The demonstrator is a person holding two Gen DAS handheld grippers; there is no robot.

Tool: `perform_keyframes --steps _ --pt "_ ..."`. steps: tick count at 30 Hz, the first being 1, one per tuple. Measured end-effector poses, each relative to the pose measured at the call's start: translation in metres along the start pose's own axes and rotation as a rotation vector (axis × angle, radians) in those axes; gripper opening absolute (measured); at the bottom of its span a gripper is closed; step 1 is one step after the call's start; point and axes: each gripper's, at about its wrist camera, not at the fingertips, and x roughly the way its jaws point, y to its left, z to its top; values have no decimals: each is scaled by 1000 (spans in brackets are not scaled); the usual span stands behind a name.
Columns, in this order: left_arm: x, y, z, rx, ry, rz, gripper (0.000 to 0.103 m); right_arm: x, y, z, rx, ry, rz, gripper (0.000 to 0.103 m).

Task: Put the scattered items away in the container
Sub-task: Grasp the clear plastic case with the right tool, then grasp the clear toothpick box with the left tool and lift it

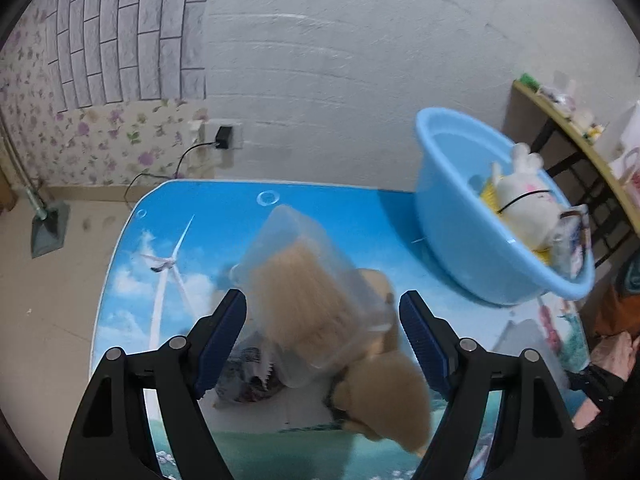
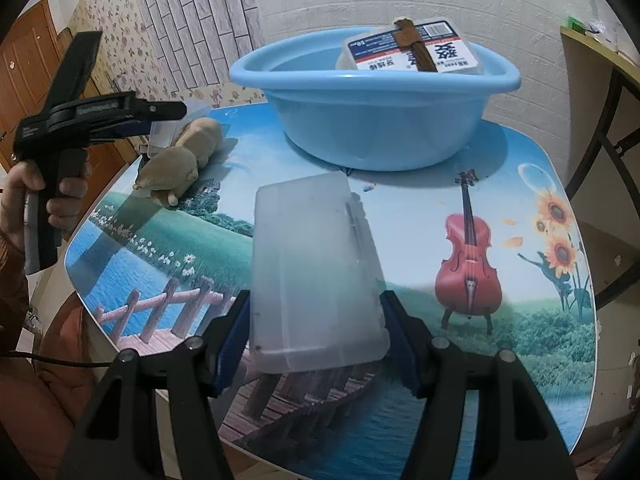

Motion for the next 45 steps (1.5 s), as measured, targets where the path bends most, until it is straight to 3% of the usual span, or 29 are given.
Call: perform_keyframes --steps 8,16,21,29,33,39,45 --pt "13 3 2 -6 25 -14 79 3 -2 0 5 4 2 63" --pt "5 4 2 49 -2 -39 56 3 -1 -2 4 5 -1 63" --pt "-5 4 0 58 -25 -54 35 6 1 -3 -4 11 -9 63" --pt "-19 6 -7 72 -54 -75 33 4 2 -3 -1 4 -19 62" --pt "-37 3 -13 76 -83 -89 33 -1 -4 -3 27 -21 -66 62" --pt "-70 0 -33 76 -136 -105 33 -9 -20 -2 93 -53 -87 61" --pt "-94 5 -60 79 -134 -103 33 -5 -18 -3 91 -47 -94 61"
